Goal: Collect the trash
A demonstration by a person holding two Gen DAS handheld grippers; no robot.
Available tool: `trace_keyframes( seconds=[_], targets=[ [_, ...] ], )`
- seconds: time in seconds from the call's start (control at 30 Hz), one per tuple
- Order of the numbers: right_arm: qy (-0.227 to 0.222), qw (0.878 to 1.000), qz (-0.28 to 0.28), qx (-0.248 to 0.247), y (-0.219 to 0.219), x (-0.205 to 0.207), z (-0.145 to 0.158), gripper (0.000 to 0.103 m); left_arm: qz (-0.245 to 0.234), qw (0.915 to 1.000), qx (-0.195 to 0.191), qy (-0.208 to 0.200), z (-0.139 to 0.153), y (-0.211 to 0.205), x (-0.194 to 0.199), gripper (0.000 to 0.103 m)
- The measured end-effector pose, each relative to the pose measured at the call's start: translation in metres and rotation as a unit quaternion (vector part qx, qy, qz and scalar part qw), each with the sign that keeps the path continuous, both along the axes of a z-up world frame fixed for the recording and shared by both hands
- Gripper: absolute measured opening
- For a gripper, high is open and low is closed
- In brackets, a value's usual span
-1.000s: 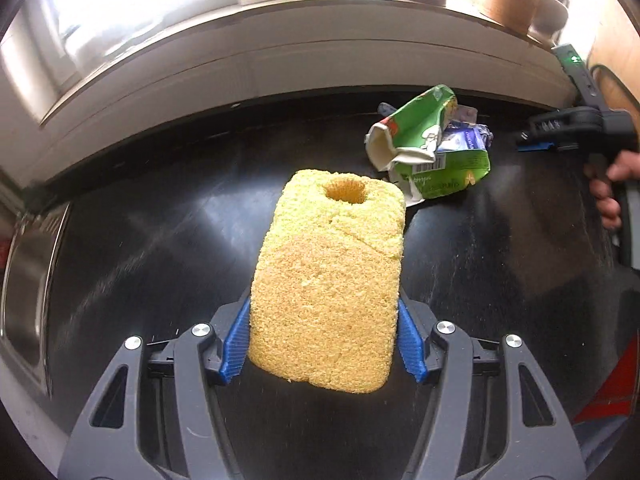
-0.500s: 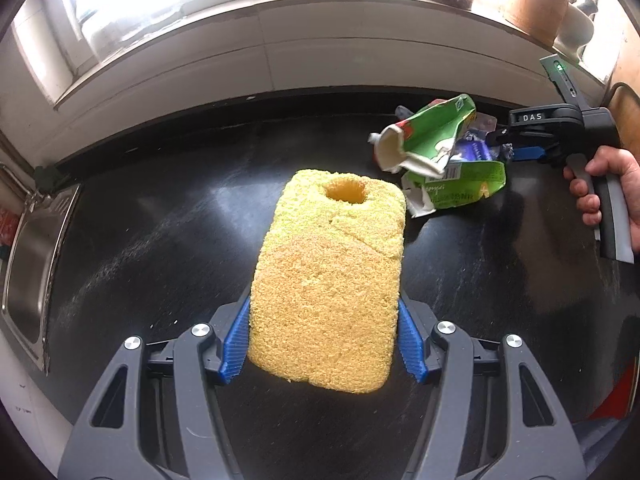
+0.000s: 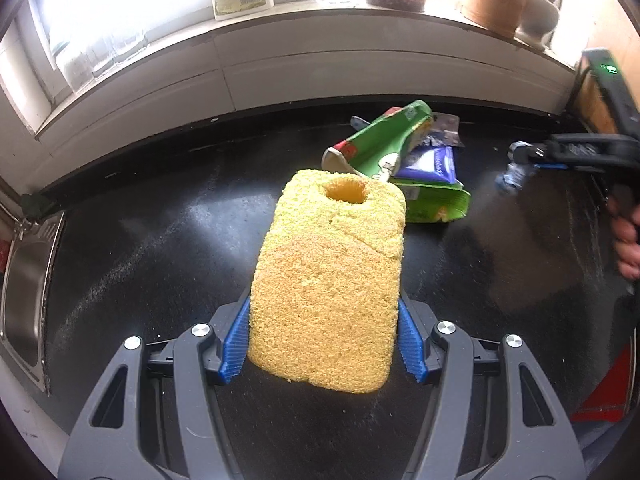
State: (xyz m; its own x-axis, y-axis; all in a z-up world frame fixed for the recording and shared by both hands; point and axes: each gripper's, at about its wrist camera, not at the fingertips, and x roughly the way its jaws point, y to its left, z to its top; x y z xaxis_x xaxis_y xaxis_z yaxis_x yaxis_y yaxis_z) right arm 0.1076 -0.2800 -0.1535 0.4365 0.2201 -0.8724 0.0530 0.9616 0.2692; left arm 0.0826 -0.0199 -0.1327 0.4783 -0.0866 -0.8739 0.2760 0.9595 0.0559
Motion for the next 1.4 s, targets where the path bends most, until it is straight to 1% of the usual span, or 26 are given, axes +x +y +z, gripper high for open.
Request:
trace_keyframes(
  seconds=[0.13, 0.27, 0.4, 0.57, 0.7, 0.8, 0.83, 0.93, 1.03, 1.1, 1.13, 1.2, 1.23, 1.27, 1.3, 1.33, 1.37, 1.4],
  targets=[
    [0.000, 0.999, 0.018, -0.026, 0.018, -0.047, 0.017, 0.038, -0.004, 1.0000, -0.003, 0.003, 0.000, -0.002, -0.011, 0.061],
    [-0.008, 0.999, 0.027, -0.040, 0.028, -0.084, 0.027, 0.038, -0.013, 0.9999, -0.003, 0.007, -0.003, -0.006, -0.019, 0.061],
    [-0.016, 0.998, 0.032, -0.054, 0.039, -0.099, 0.031, 0.038, -0.021, 0.9997, -0.005, 0.011, -0.005, -0.010, -0.025, 0.061],
    [-0.023, 0.997, 0.042, -0.060, 0.049, -0.103, 0.036, 0.038, -0.022, 0.9997, -0.006, 0.006, -0.002, -0.010, -0.028, 0.061],
    [-0.033, 0.995, 0.067, -0.065, 0.068, -0.102, 0.043, 0.038, -0.002, 0.9999, -0.011, -0.001, 0.005, 0.005, -0.031, 0.061],
    [-0.042, 0.992, 0.102, -0.063, 0.095, -0.095, 0.050, 0.038, 0.023, 0.9996, -0.012, -0.006, 0.010, 0.023, -0.035, 0.061],
    [-0.046, 0.990, 0.117, -0.061, 0.106, -0.093, 0.052, 0.038, 0.039, 0.9991, -0.011, -0.008, 0.012, 0.035, -0.038, 0.061],
    [-0.058, 0.982, 0.173, -0.053, 0.150, -0.083, 0.059, 0.038, 0.076, 0.9969, -0.008, -0.016, 0.017, 0.065, -0.047, 0.061],
    [-0.065, 0.970, 0.231, -0.038, 0.201, -0.076, 0.063, 0.039, 0.125, 0.9919, -0.007, -0.020, 0.020, 0.102, -0.060, 0.061],
    [-0.065, 0.959, 0.276, -0.026, 0.240, -0.075, 0.063, 0.039, 0.157, 0.9873, -0.004, -0.020, 0.021, 0.126, -0.072, 0.061],
    [-0.064, 0.953, 0.295, -0.021, 0.259, -0.076, 0.063, 0.039, 0.180, 0.9835, 0.000, -0.020, 0.020, 0.143, -0.081, 0.061],
    [-0.063, 0.937, 0.344, -0.011, 0.305, -0.082, 0.061, 0.039, 0.215, 0.9764, 0.002, -0.018, 0.018, 0.170, -0.097, 0.061],
    [-0.062, 0.931, 0.360, -0.007, 0.321, -0.086, 0.060, 0.039, 0.241, 0.9703, 0.003, -0.015, 0.016, 0.189, -0.109, 0.061],
    [-0.058, 0.921, 0.386, 0.001, 0.347, -0.091, 0.057, 0.039, 0.261, 0.9653, 0.002, -0.011, 0.013, 0.203, -0.119, 0.061],
    [-0.053, 0.911, 0.409, 0.008, 0.369, -0.097, 0.054, 0.039, 0.288, 0.9576, 0.002, -0.005, 0.009, 0.222, -0.134, 0.061],
    [-0.050, 0.904, 0.424, 0.012, 0.383, -0.102, 0.052, 0.039, 0.310, 0.9508, 0.002, 0.000, 0.005, 0.237, -0.146, 0.061],
    [-0.043, 0.892, 0.449, 0.019, 0.406, -0.110, 0.047, 0.039, 0.326, 0.9453, 0.002, 0.004, 0.001, 0.248, -0.157, 0.061],
    [-0.034, 0.880, 0.473, 0.022, 0.429, -0.118, 0.041, 0.039, 0.352, 0.9358, 0.001, 0.010, -0.005, 0.266, -0.174, 0.061]
  ],
)
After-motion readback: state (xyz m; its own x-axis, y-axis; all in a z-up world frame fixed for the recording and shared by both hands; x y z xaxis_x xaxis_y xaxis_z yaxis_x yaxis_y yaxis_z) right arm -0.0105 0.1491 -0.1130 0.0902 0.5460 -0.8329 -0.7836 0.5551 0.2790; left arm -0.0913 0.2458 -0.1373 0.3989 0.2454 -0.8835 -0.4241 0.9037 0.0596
